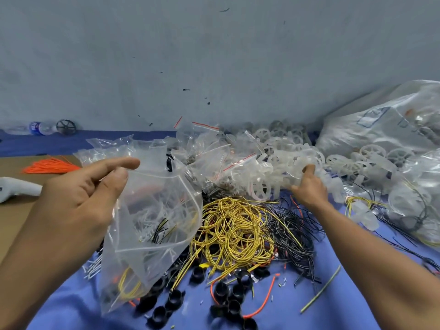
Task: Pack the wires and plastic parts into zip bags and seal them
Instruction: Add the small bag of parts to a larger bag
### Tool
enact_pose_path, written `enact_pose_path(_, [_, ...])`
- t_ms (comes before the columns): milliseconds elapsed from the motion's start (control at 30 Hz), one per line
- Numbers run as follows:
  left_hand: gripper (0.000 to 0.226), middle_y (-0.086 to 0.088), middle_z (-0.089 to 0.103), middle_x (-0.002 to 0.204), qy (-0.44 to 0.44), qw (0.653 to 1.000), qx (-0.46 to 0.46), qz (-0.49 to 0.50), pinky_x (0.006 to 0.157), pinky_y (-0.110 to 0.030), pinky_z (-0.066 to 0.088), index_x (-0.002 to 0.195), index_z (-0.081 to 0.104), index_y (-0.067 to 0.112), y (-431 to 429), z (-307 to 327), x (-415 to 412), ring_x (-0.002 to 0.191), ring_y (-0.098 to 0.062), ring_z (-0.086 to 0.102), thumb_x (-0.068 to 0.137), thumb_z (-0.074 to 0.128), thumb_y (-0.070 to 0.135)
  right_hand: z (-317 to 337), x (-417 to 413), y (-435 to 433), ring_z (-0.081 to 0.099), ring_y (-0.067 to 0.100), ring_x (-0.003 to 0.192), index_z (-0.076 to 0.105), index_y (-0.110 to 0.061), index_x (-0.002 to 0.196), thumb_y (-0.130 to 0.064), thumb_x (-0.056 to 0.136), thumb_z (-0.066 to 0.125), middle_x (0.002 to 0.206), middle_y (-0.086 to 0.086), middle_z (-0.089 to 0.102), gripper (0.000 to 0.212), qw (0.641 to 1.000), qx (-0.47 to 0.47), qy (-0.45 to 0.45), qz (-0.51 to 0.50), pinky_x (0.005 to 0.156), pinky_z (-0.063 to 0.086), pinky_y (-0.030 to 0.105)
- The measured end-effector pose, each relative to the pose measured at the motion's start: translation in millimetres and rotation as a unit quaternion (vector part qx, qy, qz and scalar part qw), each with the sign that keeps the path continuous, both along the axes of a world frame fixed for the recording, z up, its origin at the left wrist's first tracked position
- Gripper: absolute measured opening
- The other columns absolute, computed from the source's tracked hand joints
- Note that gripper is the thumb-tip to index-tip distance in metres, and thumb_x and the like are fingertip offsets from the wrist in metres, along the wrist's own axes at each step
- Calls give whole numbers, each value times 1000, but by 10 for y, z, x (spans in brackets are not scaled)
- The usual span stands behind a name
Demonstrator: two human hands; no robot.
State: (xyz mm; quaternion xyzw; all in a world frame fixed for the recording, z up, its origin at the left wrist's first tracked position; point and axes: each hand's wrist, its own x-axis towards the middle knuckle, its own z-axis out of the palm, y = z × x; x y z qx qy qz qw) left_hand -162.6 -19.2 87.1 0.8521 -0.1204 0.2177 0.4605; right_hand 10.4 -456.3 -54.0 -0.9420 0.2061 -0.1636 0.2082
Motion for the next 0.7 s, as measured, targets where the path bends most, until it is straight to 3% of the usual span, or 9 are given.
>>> enact_pose_path(167, [35, 2, 31, 43, -24, 1000, 10, 6, 30, -32, 23, 112, 68, 50, -21, -4, -32, 36, -13, 30, 88, 45, 61, 127, -175, -200, 59, 37, 86, 42, -13, 118, -23, 94, 51, 100, 22, 64, 27, 994, 30, -71, -76, 76, 49, 45])
enact_pose_path(300, [17, 3, 29, 42, -27, 1000, 3, -3, 35, -35, 18, 106, 68, 52, -95, -20, -53, 36, -9, 25, 96, 55, 53, 516, -521, -353, 57, 28, 77, 51, -11, 122, -18, 93, 54, 100, 20, 67, 30, 980, 111, -165, -24, 71, 40, 35])
enact_pose_path(467, [21, 7, 31, 41, 1, 999, 44, 4, 36, -19, 21, 105, 71, 36, -204, 6, -101, 36, -8, 26, 102, 51, 30, 1309, -1205, 7, 61, 12, 55, 60, -18, 112, -1, 90, 59, 81, 8, 71, 28, 918, 270, -231, 177, 56, 55, 30])
enact_pose_path(533, [23, 10, 39, 39, 4, 998, 66, 16, 37, -15, 25, 109, 71, 32, -249, 40, -116, 34, -7, 34, 103, 50, 28, 1641, -1518, 317, 58, 12, 56, 66, -25, 100, -2, 89, 63, 73, 2, 70, 26, 879, 312, -203, 298, 55, 55, 33])
enact_pose_path(633, [26, 21, 50, 42, 12, 995, 93, 28, 39, -16, 28, 115, 72, 25, -274, 75, -101, 39, 2, 46, 104, 49, 27, 2034, -1928, 850, 56, 18, 55, 67, -20, 96, -16, 81, 70, 76, 12, 67, 16, 812, 362, -119, 442, 51, 50, 26])
enact_pose_path(700, [28, 32, 59, 58, 17, 994, 103, 32, 41, -14, 23, 117, 73, 22, -272, 101, -91, 47, 9, 54, 104, 49, 27, 2175, -2075, 1209, 58, 19, 54, 66, -18, 95, -15, 82, 68, 75, 13, 67, 14, 788, 356, -68, 498, 50, 50, 23])
